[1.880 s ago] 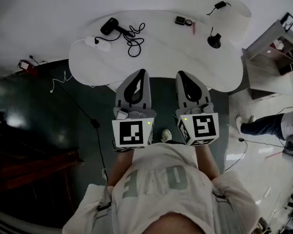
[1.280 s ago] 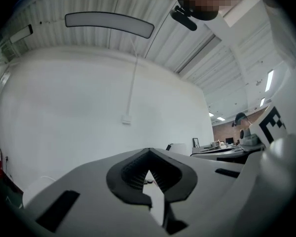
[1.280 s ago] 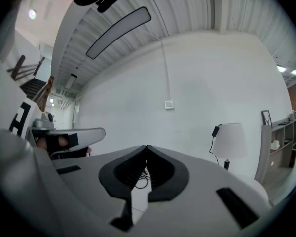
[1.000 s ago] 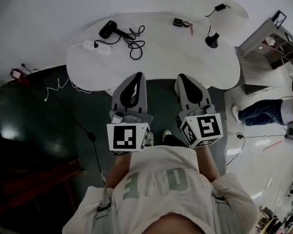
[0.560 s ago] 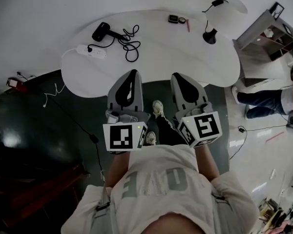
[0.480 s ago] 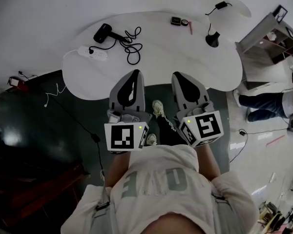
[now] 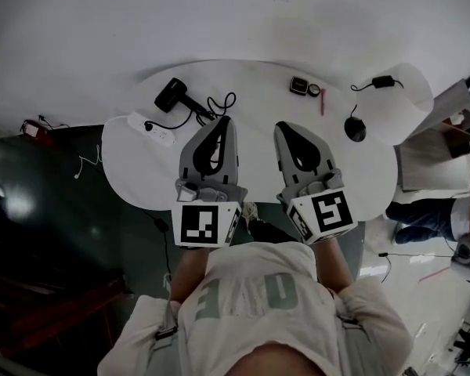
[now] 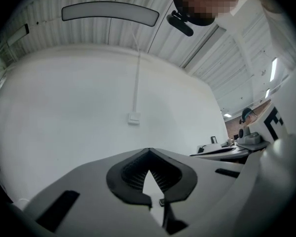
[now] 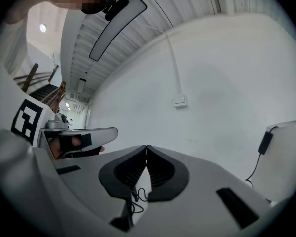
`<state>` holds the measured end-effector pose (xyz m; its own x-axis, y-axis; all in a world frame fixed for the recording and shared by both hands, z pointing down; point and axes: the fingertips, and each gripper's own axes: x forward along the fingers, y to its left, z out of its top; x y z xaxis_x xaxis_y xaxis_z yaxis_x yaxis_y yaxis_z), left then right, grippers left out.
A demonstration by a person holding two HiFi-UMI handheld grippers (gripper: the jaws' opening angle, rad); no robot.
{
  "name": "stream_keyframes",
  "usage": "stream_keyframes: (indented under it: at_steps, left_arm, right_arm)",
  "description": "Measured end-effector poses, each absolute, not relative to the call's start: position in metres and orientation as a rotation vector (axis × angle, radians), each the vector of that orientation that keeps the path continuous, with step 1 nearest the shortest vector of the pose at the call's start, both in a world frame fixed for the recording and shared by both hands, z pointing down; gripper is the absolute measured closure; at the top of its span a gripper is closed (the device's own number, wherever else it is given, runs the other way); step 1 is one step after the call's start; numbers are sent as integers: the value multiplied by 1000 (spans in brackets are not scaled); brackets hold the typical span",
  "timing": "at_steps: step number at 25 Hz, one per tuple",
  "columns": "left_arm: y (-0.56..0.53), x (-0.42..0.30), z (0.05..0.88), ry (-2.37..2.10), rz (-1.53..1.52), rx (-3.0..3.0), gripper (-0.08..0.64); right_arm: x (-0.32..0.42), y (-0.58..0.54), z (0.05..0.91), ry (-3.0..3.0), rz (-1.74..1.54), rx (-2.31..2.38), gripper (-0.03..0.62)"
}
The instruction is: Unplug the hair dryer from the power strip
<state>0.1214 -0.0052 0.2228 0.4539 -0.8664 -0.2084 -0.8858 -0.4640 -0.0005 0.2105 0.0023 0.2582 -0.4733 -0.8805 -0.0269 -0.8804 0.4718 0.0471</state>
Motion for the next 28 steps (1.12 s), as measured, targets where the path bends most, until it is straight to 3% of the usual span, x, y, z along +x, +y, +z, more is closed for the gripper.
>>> stream_keyframes:
  at_steps: [16,28]
  left_arm:
    - [-91,142,215,1640,255,-2541,548]
    - [-112,112,224,1673,196,-2567,549]
  right_arm:
    - [214,-96,242,-2839,-29,1466,572]
    - [189,-114,248,-2841,38,1395,572]
